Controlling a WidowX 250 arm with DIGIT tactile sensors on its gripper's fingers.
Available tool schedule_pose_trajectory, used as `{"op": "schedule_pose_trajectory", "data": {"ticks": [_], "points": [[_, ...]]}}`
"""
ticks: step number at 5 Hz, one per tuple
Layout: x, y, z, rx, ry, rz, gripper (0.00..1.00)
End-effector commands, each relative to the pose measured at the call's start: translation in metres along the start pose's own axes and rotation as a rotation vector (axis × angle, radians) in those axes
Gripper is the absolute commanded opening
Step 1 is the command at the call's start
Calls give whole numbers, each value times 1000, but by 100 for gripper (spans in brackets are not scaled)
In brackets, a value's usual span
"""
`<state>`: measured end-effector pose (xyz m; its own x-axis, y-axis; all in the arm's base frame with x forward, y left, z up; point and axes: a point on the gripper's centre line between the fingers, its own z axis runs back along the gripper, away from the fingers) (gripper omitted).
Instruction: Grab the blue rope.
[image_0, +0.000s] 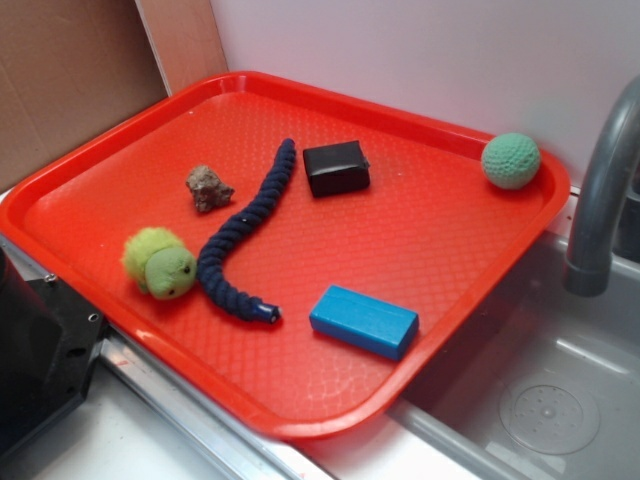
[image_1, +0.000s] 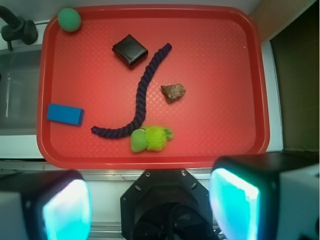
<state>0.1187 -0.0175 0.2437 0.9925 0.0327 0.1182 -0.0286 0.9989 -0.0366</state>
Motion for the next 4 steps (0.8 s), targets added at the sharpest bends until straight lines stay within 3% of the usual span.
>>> {"op": "schedule_pose_trajectory", "data": {"ticks": [1,2,3,4], "points": [[0,0,0,0,0,0,100],[13,27,-51,45,26,50,100],[35,43,-105,-15,18,196,100],[72,33,-161,-5,30,360,100]]}}
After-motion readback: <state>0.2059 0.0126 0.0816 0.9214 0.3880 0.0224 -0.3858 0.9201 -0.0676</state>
